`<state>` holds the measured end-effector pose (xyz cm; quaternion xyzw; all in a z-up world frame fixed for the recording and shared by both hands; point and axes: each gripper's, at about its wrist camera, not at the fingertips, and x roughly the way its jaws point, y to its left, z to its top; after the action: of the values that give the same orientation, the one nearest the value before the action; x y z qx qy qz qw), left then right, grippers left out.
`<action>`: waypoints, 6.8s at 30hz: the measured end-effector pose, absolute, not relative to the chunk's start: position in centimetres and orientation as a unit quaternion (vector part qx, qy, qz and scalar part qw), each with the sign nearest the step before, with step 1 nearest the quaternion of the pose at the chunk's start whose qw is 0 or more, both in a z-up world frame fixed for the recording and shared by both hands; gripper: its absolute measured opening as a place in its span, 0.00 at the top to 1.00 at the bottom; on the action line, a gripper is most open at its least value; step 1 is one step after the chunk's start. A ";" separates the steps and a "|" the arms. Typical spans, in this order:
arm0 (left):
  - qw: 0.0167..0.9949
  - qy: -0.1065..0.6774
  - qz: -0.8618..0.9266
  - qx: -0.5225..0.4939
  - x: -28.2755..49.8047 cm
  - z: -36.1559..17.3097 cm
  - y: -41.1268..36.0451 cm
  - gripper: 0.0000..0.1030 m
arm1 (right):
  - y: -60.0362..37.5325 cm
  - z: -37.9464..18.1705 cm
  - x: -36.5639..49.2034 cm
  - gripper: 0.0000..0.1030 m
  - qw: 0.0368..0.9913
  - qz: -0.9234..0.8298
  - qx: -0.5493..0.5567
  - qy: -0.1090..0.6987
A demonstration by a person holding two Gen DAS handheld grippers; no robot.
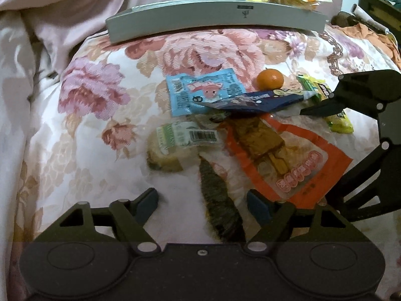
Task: Organize snacks
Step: 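Lower the left gripper onto the dark dried-fish packet while the right gripper approaches the round pastry bag, then close the left gripper on the dried-fish packet while the right gripper grasps the pastry bag, then carry the dried-fish packet and pastry bag into the grey tray and release, then lift both open grippers away from the tray toward the loose snacks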
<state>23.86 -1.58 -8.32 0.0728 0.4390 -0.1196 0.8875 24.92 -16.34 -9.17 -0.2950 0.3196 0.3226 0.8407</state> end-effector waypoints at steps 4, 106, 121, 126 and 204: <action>0.886 0.435 -0.139 0.077 23.3 -8.0 -2.1 0.51 | -16.2 -9.1 24.6 0.25 0.840 0.321 -0.297 0.321; 0.872 0.086 -0.064 0.478 17.6 -4.5 -7.7 0.59 | -13.1 -7.6 16.9 0.25 0.852 0.071 -0.514 0.073; 0.874 -0.013 -0.082 0.479 27.7 0.2 -11.3 0.59 | -17.1 -1.9 23.9 0.25 0.917 0.004 -0.399 0.020; 0.893 -0.002 -0.081 0.444 32.3 1.1 -13.0 0.59 | -18.9 -1.3 27.3 0.25 0.931 0.001 -0.365 0.018; 0.973 0.218 -0.034 -0.068 16.9 4.9 -4.2 0.01 | -29.3 3.7 13.6 0.00 0.994 0.078 -0.008 0.082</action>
<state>16.88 -4.22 4.93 -0.0675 0.2184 -0.0336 0.9729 13.57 -29.27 3.73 -0.0083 0.0818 0.0782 0.9935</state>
